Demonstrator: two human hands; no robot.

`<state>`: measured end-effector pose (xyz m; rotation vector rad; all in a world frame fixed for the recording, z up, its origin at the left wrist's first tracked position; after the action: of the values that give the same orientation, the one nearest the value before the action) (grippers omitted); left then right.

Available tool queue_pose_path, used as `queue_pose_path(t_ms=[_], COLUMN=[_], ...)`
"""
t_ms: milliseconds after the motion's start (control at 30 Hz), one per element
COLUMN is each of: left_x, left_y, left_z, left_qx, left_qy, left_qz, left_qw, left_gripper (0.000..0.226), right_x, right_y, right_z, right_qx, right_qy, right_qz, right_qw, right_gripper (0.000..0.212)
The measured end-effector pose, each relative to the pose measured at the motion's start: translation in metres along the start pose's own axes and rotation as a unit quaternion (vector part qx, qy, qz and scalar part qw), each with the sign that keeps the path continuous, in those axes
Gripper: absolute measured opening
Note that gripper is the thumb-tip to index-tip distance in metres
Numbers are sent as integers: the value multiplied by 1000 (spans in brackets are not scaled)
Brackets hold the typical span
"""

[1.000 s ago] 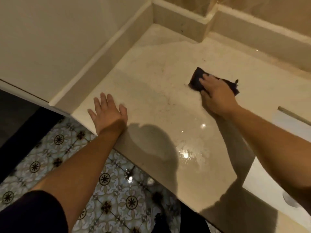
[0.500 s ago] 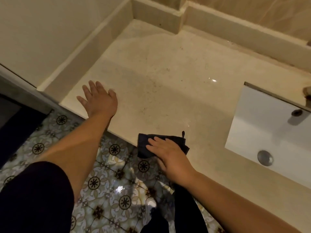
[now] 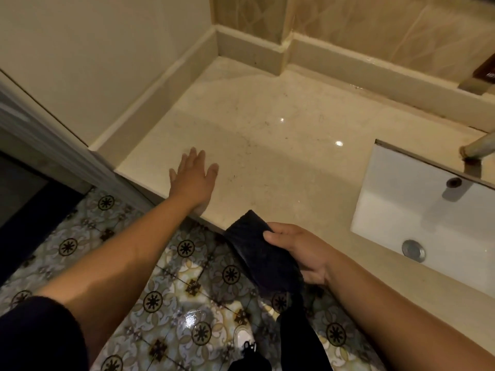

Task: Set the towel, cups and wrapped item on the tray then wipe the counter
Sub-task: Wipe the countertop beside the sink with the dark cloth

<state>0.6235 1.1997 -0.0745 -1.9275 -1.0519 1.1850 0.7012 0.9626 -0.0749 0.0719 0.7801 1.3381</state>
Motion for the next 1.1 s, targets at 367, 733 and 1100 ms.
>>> queue_pose_path(t_ms=[367,733,1100], left_x=[-181,-182,-103], left_y=[-52,-37,12], left_z=[-140,-177,-215], left_qx=[-2,88,243], left_qy=[275,329,393], left_qz=[229,182,-29], left_qw=[934,922,886], left_gripper=[44,9,20], right_x=[-70,-87,-33], right_y=[6,-38,-120], right_z=[150,147,203], right_qx=[-366,-659,-778], right_qy=[-191,-181,-214], right_qz=[-44,-30,-141], right_qw=[910,730,574], right_gripper=[8,18,18])
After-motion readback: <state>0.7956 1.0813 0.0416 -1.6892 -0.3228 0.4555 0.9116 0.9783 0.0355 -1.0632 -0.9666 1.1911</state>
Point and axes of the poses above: each hand's wrist, its own x-axis towards the middle knuckle, its own y-axis out of the palm, z = x × y, the point moved 10 cm from there along x, towards the middle knuckle, and after that the axes turned 14 degrees about -y, right-handed, at the moved point
